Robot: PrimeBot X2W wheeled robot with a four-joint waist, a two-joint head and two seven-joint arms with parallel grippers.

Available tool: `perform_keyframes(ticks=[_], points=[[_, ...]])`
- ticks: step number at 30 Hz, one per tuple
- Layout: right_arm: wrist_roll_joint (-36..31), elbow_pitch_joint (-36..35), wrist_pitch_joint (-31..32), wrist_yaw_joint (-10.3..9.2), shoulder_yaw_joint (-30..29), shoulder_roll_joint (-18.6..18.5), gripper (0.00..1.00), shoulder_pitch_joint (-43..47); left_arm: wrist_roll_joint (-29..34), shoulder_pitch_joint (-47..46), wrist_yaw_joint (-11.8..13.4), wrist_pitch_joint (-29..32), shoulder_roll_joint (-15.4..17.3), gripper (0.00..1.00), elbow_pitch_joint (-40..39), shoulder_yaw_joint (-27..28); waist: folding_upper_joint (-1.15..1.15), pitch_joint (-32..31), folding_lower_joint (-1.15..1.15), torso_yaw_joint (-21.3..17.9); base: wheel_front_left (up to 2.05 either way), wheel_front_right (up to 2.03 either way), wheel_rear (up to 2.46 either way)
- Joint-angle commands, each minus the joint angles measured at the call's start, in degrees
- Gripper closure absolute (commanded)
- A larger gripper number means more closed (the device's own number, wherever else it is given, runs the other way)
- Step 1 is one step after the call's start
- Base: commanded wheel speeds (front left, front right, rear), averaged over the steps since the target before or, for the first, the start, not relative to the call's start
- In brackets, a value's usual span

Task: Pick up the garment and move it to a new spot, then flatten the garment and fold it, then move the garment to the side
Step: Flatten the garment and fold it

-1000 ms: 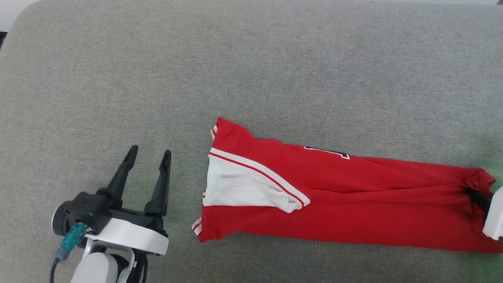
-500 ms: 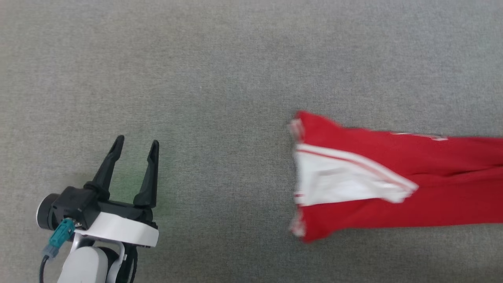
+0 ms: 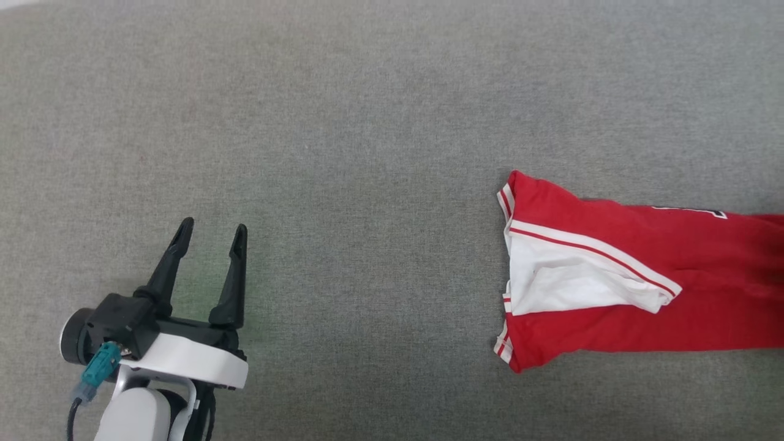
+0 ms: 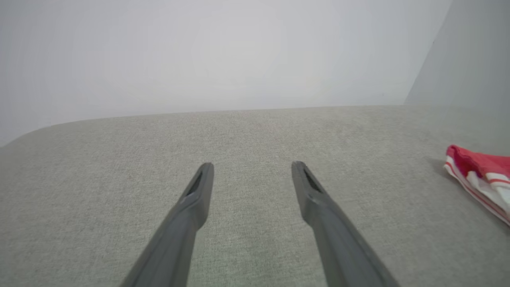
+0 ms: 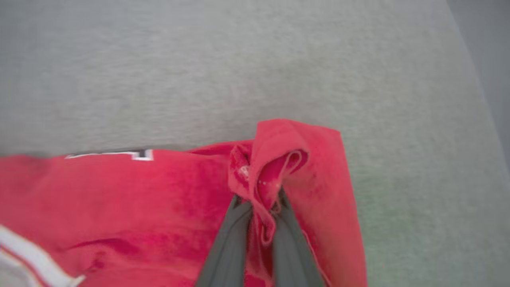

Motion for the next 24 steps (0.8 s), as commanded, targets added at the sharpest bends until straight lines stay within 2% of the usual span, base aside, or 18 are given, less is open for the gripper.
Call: perform_keyframes(ticks=[1, 6, 11, 17, 24], points=[[2.4, -3.3, 1.35, -0.04, 2.43, 0.29, 1.0, 0.98, 0.08, 0.55, 0.1, -0.1, -0.24, 0.0, 0.04, 0.18, 0.0, -0.71, 0.0, -0.17, 0.0, 0.0, 0.0], [6.3, -15.84, 5.28, -0.04, 12.04, 1.41, 1.0, 2.93, -0.37, 1.0, 0.1, -0.1, -1.15, 0.0, 0.93, 0.2, 0.0, -1.59, 0.0, 0.26, 0.0, 0.0, 0.0], [5.89, -24.31, 7.89, -0.04, 22.97, 3.07, 1.0, 1.13, -1.07, -0.03, 0.1, -0.11, -1.7, 0.0, 2.29, -0.91, 0.0, -1.56, 0.0, 2.09, 0.0, 0.0, 0.0], [4.82, -23.87, 8.21, -0.04, 31.62, 4.75, 1.0, -2.48, -1.19, -1.11, 0.1, -0.11, -2.6, 0.0, 2.85, -1.61, 0.0, -0.98, 0.0, 4.33, 0.0, 0.0, 0.0], [3.96, -16.11, 4.76, -0.04, 36.32, 5.34, 1.0, -5.25, -1.33, -1.83, 0.09, -0.11, -3.01, 0.0, 3.52, -2.23, 0.0, -0.6, 0.0, 6.07, 0.0, 0.0, 0.0]])
